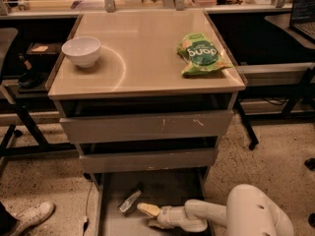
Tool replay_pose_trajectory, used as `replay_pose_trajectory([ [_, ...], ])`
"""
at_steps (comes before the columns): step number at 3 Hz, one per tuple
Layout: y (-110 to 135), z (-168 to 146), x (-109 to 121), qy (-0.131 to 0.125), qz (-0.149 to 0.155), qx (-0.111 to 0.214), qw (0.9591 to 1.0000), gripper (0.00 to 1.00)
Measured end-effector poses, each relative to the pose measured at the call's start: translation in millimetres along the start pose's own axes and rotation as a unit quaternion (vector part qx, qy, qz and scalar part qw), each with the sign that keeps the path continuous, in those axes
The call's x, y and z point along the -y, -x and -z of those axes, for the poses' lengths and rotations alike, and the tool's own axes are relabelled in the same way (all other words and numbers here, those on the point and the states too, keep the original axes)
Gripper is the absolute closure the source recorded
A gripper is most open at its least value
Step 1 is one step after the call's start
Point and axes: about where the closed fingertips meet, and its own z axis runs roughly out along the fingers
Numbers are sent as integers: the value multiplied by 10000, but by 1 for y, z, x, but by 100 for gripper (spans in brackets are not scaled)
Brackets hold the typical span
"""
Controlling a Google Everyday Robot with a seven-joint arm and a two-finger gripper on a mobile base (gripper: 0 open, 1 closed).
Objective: Place redbull can into bottom drawer
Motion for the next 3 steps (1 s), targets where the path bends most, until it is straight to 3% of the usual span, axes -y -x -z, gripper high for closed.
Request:
replay_pose_trajectory([
  [2, -1, 2, -4, 0, 0, 0, 10000, 0],
  [3, 18, 36, -56, 165, 323, 531, 9979, 0],
])
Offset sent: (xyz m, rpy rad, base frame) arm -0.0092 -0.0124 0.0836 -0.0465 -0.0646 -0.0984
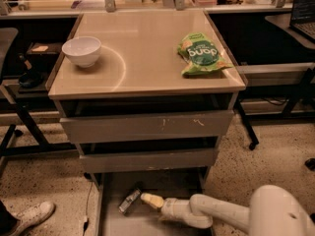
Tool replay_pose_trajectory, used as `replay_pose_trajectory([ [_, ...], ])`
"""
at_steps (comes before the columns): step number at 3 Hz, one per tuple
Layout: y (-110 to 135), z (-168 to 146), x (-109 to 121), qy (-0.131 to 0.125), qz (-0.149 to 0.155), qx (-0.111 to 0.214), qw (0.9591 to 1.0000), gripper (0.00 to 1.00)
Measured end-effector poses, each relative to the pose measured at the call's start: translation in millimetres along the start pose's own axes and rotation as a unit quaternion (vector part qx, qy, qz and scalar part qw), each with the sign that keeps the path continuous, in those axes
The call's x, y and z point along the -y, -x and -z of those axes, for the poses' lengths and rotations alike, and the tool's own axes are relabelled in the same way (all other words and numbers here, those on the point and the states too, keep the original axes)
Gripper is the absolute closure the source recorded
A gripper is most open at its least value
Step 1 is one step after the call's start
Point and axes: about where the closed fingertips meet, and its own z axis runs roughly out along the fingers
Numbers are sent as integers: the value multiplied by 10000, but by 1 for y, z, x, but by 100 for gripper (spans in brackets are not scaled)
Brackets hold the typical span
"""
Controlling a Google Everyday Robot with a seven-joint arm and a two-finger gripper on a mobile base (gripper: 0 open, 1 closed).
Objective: Place redbull can into bottom drawer
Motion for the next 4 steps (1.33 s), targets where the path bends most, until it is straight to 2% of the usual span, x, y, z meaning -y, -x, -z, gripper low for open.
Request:
replay_pose_trajectory([
  [1, 28, 66, -63, -6, 212, 874, 9960, 0],
  [2, 29, 119, -113, -278, 319, 1468, 9883, 0],
  [3, 6, 122, -109, -566, 460, 1437, 9869, 0],
  [4, 13, 144, -101, -462, 153, 1796, 9825, 0],
])
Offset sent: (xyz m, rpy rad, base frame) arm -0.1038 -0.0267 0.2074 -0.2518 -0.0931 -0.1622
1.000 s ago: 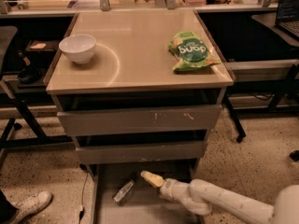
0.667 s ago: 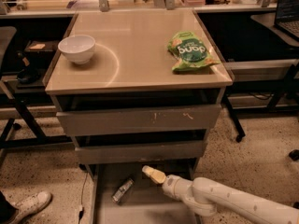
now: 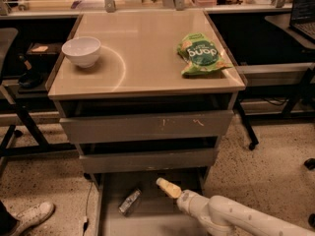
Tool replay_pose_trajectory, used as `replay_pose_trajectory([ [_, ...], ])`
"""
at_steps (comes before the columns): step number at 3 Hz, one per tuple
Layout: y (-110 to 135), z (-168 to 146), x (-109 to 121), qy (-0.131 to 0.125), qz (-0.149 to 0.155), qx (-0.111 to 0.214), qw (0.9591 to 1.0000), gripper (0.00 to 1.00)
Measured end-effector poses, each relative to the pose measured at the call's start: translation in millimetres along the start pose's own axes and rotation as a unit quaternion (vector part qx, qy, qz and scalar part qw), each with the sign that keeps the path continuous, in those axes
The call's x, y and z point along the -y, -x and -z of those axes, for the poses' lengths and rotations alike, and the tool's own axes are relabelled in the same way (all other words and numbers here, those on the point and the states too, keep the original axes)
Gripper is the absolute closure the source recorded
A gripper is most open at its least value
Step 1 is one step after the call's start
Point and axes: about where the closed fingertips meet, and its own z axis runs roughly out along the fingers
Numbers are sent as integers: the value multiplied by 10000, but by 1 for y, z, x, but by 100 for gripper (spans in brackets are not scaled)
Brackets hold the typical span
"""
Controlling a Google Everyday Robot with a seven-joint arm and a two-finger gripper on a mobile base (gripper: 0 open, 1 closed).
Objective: Place redbull can into bottom drawer
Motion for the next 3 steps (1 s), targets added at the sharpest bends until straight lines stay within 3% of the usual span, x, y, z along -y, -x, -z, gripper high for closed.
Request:
replay_pose_trajectory([
  [1, -1, 41, 2, 75, -418, 632, 9971, 0],
  [2, -24, 88, -33, 236, -582, 1274, 9899, 0],
  [3, -38, 150, -48, 182, -717, 2078, 9754, 0],
])
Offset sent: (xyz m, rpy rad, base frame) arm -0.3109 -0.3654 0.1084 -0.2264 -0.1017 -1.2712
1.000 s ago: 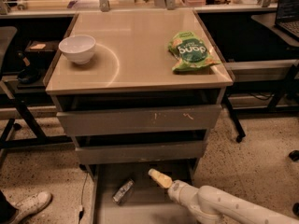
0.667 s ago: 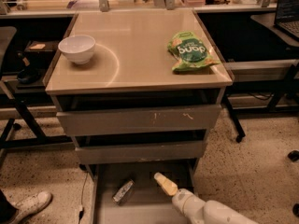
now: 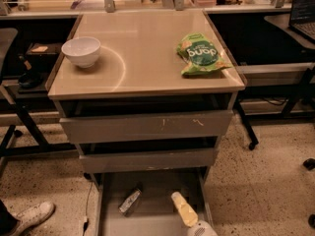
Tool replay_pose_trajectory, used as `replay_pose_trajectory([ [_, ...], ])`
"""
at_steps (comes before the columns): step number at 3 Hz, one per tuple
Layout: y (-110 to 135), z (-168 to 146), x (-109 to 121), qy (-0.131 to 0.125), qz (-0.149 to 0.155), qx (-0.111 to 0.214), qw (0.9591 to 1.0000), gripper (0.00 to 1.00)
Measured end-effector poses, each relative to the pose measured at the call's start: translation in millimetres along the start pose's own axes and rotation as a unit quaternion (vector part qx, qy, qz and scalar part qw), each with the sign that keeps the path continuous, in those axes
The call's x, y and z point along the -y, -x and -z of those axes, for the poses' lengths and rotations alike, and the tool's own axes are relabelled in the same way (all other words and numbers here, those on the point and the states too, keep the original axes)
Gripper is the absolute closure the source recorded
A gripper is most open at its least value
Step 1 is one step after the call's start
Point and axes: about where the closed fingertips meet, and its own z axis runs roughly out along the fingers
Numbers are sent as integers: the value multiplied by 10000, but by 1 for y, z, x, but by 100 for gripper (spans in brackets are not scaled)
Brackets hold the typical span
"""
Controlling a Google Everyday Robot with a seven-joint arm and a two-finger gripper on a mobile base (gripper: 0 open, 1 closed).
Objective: Place redbull can into bottom drawer
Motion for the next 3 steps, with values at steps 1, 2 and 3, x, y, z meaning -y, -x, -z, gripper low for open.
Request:
replay_pose_trajectory([
  [1, -4, 32, 27, -271, -94, 359, 9989, 0],
  [2, 10, 15, 19, -202, -179, 553, 9981, 0],
  [3, 97, 39, 24, -359, -501, 1820, 9814, 0],
])
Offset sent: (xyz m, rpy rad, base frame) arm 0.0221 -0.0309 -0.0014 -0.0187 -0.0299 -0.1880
